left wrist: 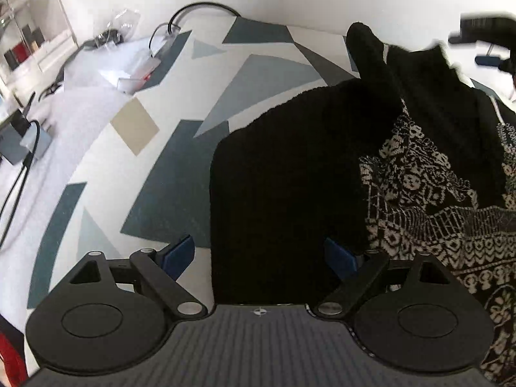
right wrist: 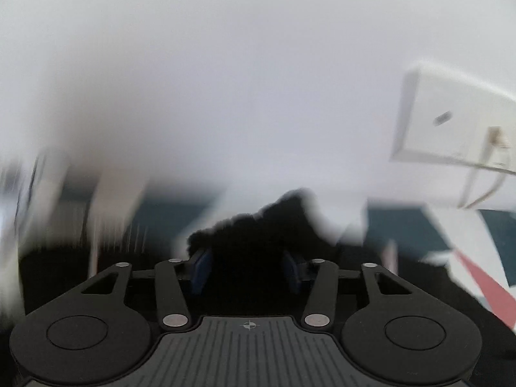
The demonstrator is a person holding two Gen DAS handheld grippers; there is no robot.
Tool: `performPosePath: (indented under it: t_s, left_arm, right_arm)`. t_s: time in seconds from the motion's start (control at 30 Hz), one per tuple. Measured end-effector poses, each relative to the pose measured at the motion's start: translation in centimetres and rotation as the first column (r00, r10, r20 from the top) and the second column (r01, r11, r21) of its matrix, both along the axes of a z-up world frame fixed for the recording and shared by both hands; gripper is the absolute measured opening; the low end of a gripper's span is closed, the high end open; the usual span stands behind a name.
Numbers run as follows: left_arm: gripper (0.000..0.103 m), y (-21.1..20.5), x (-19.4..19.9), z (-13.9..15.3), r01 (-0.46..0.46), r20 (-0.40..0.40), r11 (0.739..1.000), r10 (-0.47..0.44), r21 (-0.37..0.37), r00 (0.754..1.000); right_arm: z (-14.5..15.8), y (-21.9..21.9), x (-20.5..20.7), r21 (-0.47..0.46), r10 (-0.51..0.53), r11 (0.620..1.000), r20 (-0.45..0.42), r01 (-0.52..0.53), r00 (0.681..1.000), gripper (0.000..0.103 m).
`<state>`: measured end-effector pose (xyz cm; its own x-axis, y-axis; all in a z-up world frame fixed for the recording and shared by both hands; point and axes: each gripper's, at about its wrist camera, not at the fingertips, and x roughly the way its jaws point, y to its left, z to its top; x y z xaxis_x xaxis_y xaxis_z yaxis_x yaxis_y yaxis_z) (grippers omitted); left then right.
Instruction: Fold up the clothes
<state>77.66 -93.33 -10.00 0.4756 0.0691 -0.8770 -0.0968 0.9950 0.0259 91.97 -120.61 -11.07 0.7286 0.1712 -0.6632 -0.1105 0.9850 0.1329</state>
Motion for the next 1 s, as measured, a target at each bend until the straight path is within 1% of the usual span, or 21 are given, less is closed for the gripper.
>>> performPosePath:
  t_s: [0.07,0.1,0.13,0.17,0.2,0.23,0.3,0.37,0.43,0.47,0.53,0.63,0.7,0.73,0.77,0.83,0.87,0.9,0.97,1.0]
  left_arm:
    - [0.09,0.1,-0.1,-0.1,0.007,-0.005,1.0,-0.007,-0.017,1.0]
    - [0.086,0.1,-0.2,-0.2,0.014,-0.002,1.0,-0.014,-0.026,1.0]
    - [0.078,0.2,-0.4,-0.3,0.025,0.008,0.999,-0.025,-0.042,1.0]
    - [0.058,0.3,-0.6,-0.3,0.035,0.019,0.998,-0.034,-0.058,0.999]
    - [0.025,0.4,-0.8,-0.1,0.034,0.039,0.997,-0.032,-0.073,0.999]
    - [0.01,0.5,-0.8,0.2,0.026,0.043,0.996,-0.022,-0.085,0.999]
    - [0.009,0.9,-0.8,0.9,0.007,0.053,0.994,-0.001,-0.105,0.999]
    - [0.009,1.7,-1.4,2.3,-0.039,0.103,0.995,0.048,-0.088,0.993]
    - [0.009,3.0,-2.0,3.9,-0.106,0.162,0.992,0.115,-0.067,0.98]
    - [0.009,4.0,-2.6,5.0,-0.165,0.202,0.985,0.173,-0.057,0.964]
    - [0.009,6.1,-4.0,7.1,-0.291,0.274,0.956,0.29,-0.038,0.917]
    - [0.01,8.7,-5.3,7.7,-0.397,0.272,0.915,0.4,-0.068,0.875]
    - [0.013,9.1,-5.4,6.8,-0.41,0.23,0.909,0.415,-0.069,0.881]
    - [0.014,8.9,-5.4,6.4,-0.409,0.209,0.911,0.411,-0.059,0.887]
    - [0.019,8.7,-5.4,6.0,-0.407,0.189,0.912,0.408,-0.049,0.893]
    - [0.03,8.2,-5.4,5.5,-0.391,0.165,0.92,0.392,-0.043,0.905]
    - [0.045,8.0,-5.5,5.3,-0.378,0.159,0.925,0.38,-0.046,0.911]
    - [0.055,7.6,-5.6,5.2,-0.365,0.155,0.93,0.368,-0.048,0.917]
    - [0.061,6.7,-5.9,5.4,-0.318,0.166,0.947,0.321,-0.042,0.932]
    - [0.068,6.0,-6.0,5.6,-0.279,0.162,0.959,0.284,-0.049,0.945]
  right_arm:
    - [0.7,0.4,-0.7,0.012,0.022,1.0,0.009,-0.022,1.0,0.054]
    - [1.0,0.6,-1.0,0.018,0.032,0.999,0.013,-0.033,0.999,0.056]
    - [1.3,0.8,-1.4,0.024,0.043,0.999,0.018,-0.044,0.999,0.057]
    - [1.7,1.0,-1.7,0.029,0.054,0.998,0.022,-0.055,0.998,0.058]
    - [2.0,1.3,-2.0,0.035,0.065,0.997,0.027,-0.065,0.998,0.058]
    - [1.5,1.7,-2.8,0.022,0.091,0.996,0.006,-0.091,0.996,0.058]
    - [0.3,2.4,-4.0,0.014,0.125,0.992,-0.043,-0.125,0.991,0.058]
    - [-0.7,3.1,-5.0,0.01,0.142,0.99,-0.082,-0.142,0.986,0.058]
    - [-1.2,3.7,-5.6,0.016,0.138,0.99,-0.105,-0.137,0.985,0.058]
    - [-1.2,4.0,-5.9,0.023,0.135,0.991,-0.113,-0.133,0.984,0.058]
    - [-1.1,4.8,-6.5,0.035,0.132,0.991,-0.119,-0.129,0.984,0.058]
    - [-0.4,6.0,-6.8,0.051,0.142,0.989,-0.107,-0.137,0.984,0.058]
    - [-0.4,6.9,-6.7,0.065,0.158,0.986,-0.104,-0.151,0.982,0.058]
    - [-0.3,7.5,-6.7,0.065,0.17,0.984,-0.105,-0.163,0.98,0.058]
    - [-0.3,8.1,-6.8,0.065,0.182,0.982,-0.107,-0.176,0.977,0.058]
    - [-0.6,9.1,-6.7,0.058,0.212,0.977,-0.12,-0.207,0.97,0.062]
    - [-0.9,9.6,-6.6,0.051,0.234,0.972,-0.137,-0.229,0.963,0.063]
    - [-1.2,10.0,-6.4,0.04,0.245,0.969,-0.149,-0.242,0.958,0.063]
    - [-1.5,10.4,-6.4,0.008,0.223,0.974,-0.15,-0.224,0.963,0.062]
    - [-1.5,10.3,-6.3,0.004,0.196,0.98,-0.15,-0.197,0.969,0.062]
